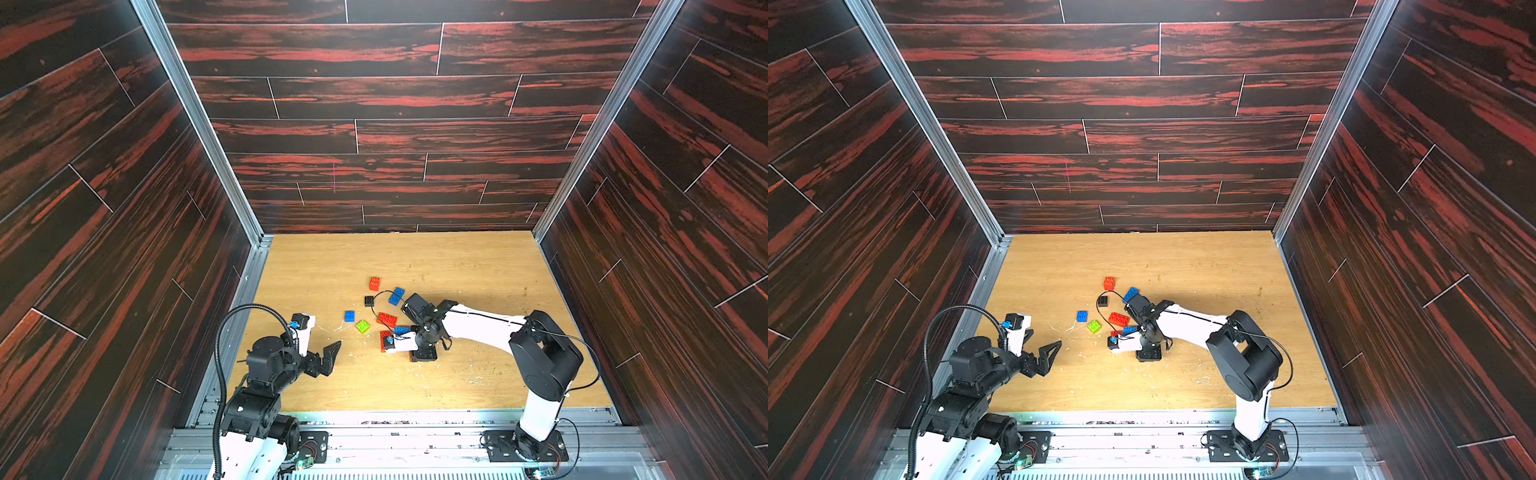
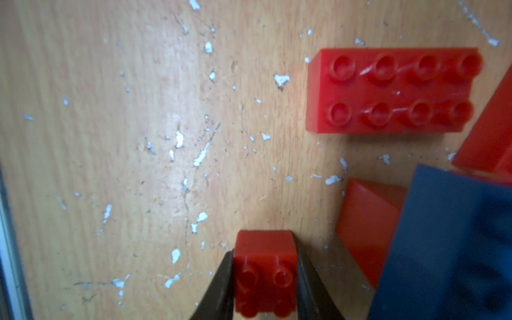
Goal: Assemble the letter f with lego
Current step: Pick up the lego brick from the center of the board, then assemble the lego brick with the lego brick.
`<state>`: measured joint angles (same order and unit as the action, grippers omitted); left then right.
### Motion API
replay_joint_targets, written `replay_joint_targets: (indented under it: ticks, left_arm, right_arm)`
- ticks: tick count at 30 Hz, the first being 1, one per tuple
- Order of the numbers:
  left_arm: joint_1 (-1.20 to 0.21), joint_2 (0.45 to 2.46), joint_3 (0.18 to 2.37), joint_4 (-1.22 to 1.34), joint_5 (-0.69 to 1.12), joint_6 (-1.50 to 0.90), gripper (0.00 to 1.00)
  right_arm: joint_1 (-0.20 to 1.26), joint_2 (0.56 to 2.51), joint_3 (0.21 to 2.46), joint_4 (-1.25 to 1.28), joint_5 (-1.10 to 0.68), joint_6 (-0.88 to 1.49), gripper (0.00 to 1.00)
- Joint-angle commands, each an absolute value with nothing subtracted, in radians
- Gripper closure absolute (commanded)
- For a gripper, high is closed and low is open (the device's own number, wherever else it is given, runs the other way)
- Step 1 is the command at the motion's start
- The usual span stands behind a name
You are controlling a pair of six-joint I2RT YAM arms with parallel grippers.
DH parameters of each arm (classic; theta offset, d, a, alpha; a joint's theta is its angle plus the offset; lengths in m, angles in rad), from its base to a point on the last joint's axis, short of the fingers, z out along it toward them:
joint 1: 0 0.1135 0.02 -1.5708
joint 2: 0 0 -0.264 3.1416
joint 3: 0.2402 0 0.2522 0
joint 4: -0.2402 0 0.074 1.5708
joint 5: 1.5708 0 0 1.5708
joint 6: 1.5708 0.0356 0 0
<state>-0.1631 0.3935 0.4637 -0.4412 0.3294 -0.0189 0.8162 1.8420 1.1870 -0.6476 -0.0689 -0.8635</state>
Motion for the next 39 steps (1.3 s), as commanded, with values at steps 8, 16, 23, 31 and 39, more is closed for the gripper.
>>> replay_joint_targets:
  ticks: [8,16,23,31,39]
  left_arm:
    - [-0.167,0.397,0.465,-0.442,0.333,-0.014,0.0]
    - [-0.167,0.39,0.465,-0.441,0.333,-0.014,0.0]
    - [-0.167,0.385,0.463,-0.443,0.335,-0.013,0.0]
    - [-0.166,0.383,0.463,-0.445,0.338,-0.012,0.0]
    - [-0.168,0.385,0.463,-0.445,0.341,-0.011,0.0]
  right_arm:
    - [0.823,1.766,1.381,-0.863,-0.096,-0.809,0.73]
    - [0.821,1.817,1.548,-0.956,-0.046,-0.781,0.73]
    - [0.814,1.929,1.689,-0.994,-0.035,-0.771,0.75]
    - [0.797,1.967,1.697,-0.976,-0.047,-0.776,0.76]
    - [0.79,1.974,1.663,-0.954,-0.048,-0.768,0.75]
